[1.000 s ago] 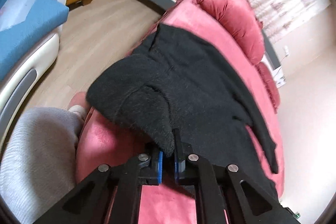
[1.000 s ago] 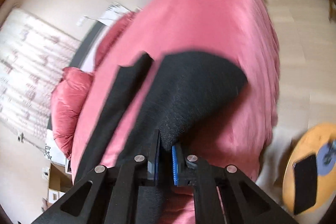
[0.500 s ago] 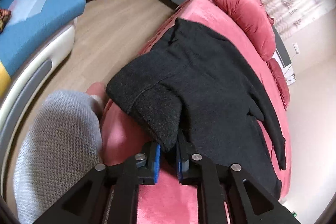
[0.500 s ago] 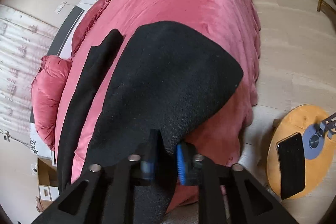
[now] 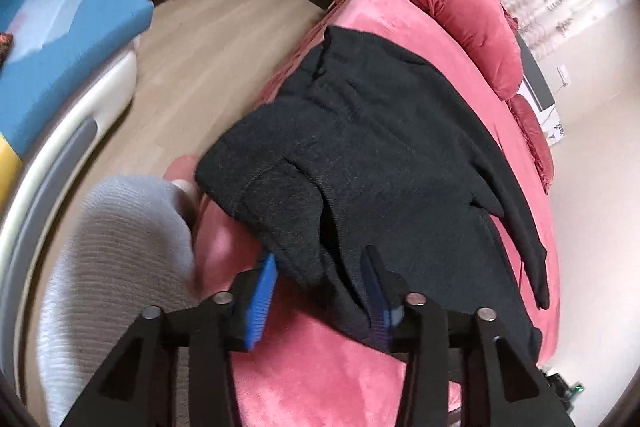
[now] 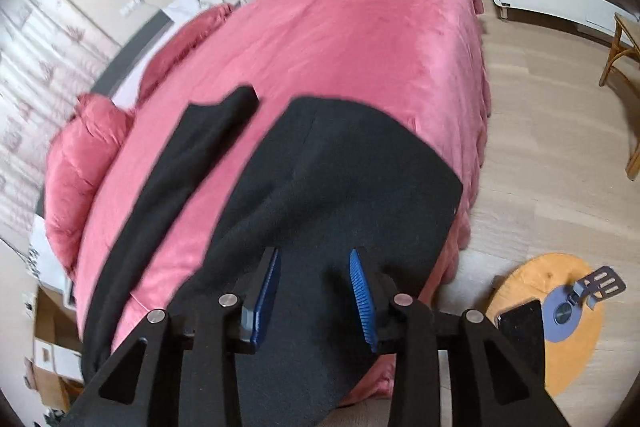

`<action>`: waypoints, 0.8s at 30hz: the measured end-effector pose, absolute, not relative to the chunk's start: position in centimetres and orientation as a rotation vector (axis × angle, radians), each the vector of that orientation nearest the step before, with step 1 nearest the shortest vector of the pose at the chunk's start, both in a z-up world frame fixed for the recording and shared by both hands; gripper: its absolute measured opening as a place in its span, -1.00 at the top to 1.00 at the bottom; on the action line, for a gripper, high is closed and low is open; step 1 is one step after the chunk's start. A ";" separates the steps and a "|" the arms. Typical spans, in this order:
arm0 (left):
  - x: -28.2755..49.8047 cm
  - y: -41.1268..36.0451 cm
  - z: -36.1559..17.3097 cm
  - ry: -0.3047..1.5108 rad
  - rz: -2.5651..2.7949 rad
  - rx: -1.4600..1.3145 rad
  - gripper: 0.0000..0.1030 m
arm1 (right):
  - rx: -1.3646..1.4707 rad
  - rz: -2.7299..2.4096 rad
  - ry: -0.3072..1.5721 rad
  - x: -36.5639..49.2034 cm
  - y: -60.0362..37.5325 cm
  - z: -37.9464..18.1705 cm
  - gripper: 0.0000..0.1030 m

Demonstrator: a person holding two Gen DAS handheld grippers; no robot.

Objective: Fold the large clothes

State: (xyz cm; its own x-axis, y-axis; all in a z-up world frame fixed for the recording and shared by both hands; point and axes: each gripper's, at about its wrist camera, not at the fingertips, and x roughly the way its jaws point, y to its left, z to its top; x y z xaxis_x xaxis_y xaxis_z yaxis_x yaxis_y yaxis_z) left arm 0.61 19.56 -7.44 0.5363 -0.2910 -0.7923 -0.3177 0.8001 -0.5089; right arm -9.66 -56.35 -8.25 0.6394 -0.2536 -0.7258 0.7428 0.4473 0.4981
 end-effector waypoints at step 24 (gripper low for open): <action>15.1 23.4 -5.5 0.900 0.128 -0.644 -0.40 | 0.790 -0.531 0.714 16.4 -63.8 -2.4 0.14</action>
State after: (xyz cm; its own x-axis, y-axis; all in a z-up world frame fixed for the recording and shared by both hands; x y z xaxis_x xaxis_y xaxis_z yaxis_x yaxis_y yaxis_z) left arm 15.09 23.42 -5.49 0.6277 -0.1579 -0.7623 -0.3640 0.8061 -0.4666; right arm 16.37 -63.85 -2.42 0.6485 -0.1639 -0.7434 0.6646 0.5981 0.4479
